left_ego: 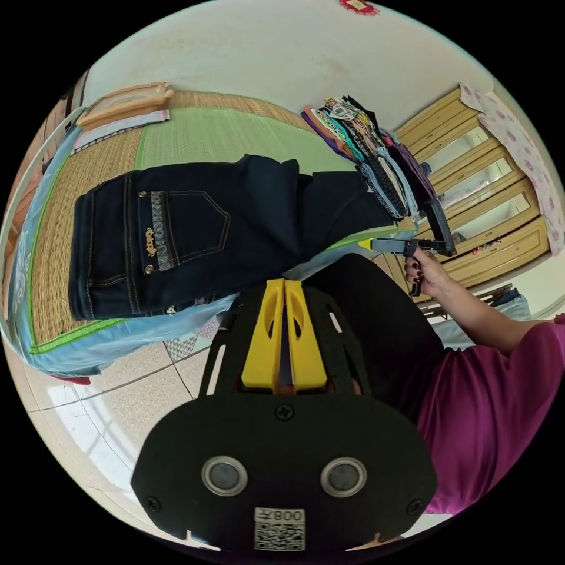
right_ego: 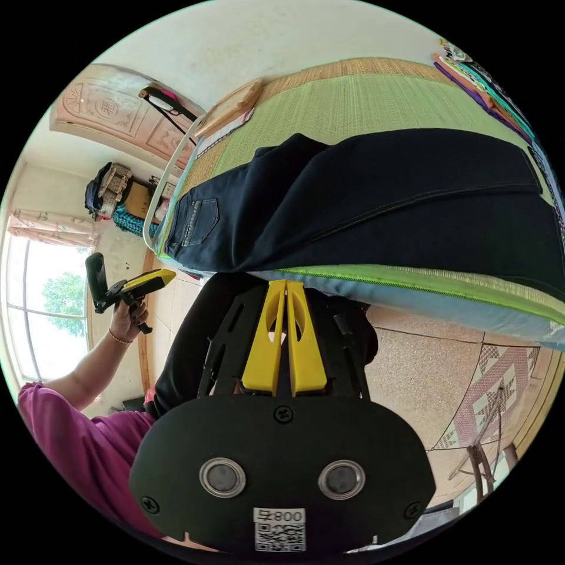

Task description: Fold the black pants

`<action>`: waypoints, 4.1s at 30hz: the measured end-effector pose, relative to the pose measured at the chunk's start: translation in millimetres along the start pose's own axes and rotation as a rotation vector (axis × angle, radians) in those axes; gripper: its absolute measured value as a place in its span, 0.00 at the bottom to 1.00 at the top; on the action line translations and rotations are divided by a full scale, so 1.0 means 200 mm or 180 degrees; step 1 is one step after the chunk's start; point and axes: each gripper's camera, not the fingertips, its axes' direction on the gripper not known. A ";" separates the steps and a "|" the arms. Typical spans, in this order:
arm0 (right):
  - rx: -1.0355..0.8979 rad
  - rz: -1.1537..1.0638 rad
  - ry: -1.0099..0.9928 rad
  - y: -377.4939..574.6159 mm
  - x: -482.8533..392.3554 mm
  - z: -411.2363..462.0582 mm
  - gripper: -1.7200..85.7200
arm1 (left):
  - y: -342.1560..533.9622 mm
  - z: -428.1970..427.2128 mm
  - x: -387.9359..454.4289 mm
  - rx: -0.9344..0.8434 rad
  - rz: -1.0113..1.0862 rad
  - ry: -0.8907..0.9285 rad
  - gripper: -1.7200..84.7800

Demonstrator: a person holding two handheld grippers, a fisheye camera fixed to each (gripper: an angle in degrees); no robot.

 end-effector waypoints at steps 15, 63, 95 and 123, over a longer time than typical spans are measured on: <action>0.0356 0.0491 -0.0169 0.23 0.76 -0.02 0.02 | -0.50 0.61 0.48 -0.0317 0.0527 0.0031 0.05; 0.1072 0.1584 -0.0671 -0.07 2.50 0.41 0.03 | -1.28 1.79 0.98 -0.0835 0.0915 -0.0530 0.03; 0.1193 0.1426 -0.0633 0.45 2.56 0.39 0.03 | -1.44 2.32 1.05 -0.1125 0.1314 -0.0401 0.03; 0.1490 0.1496 -0.0600 0.89 2.55 0.57 0.04 | -1.73 2.90 1.08 -0.0929 0.0914 0.0061 0.05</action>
